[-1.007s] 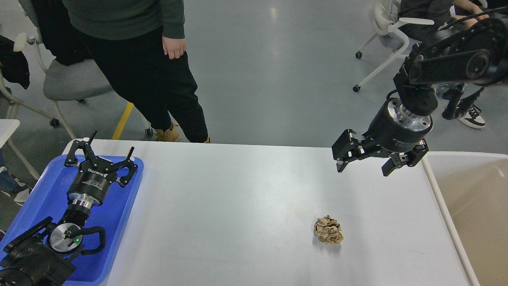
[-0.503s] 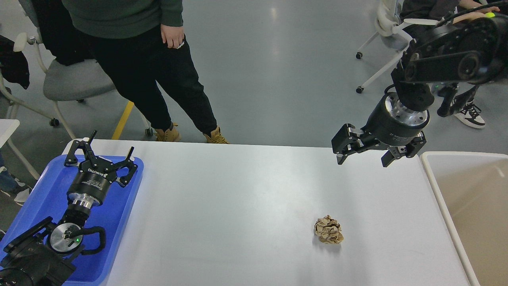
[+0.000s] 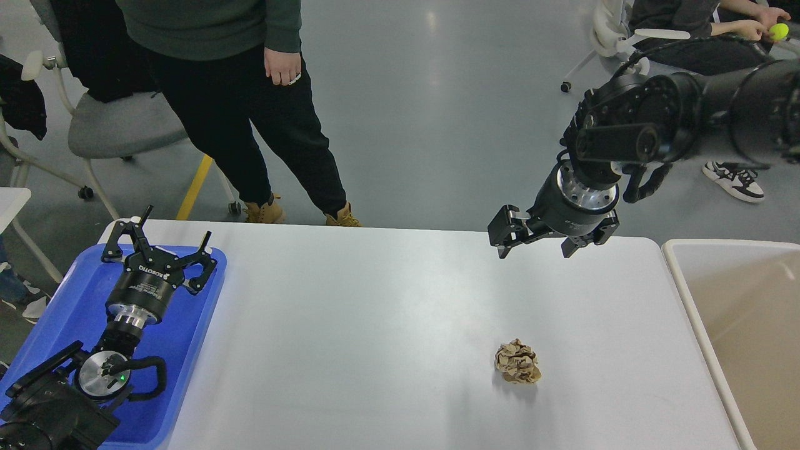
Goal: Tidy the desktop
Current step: 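Move the open right gripper down toward the crumpled brown paper ball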
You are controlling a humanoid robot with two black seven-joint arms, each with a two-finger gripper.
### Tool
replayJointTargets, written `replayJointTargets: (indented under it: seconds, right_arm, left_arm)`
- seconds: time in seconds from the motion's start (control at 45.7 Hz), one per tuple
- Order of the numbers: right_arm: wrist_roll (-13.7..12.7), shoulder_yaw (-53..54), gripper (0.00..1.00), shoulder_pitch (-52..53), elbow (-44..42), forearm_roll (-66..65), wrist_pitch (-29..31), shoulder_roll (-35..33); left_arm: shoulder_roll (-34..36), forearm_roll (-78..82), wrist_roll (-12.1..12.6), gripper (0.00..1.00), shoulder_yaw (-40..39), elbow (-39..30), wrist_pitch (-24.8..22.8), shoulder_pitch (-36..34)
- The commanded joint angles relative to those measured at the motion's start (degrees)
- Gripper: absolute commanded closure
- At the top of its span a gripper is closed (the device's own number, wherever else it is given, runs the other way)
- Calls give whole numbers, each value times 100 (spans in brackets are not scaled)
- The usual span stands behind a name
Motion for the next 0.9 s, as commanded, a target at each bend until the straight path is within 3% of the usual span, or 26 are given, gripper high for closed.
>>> replayJointTargets:
  seconds: [0.0,0.416,0.875]
  right_arm:
    - [20,64,0,-614,-546,-7,-180,78]
    - [20,267,0,-1721,-1038,-68,-303,78]
    - [47,513,0,-3268,-2242,-499,-321,78]
  left_arm:
    - [1,0,-1,1,-1,1,0,4]
    - [1,0,-1,1,-1,1,0,-5]
    - [1,0,7,1,-1,1,0,-5]
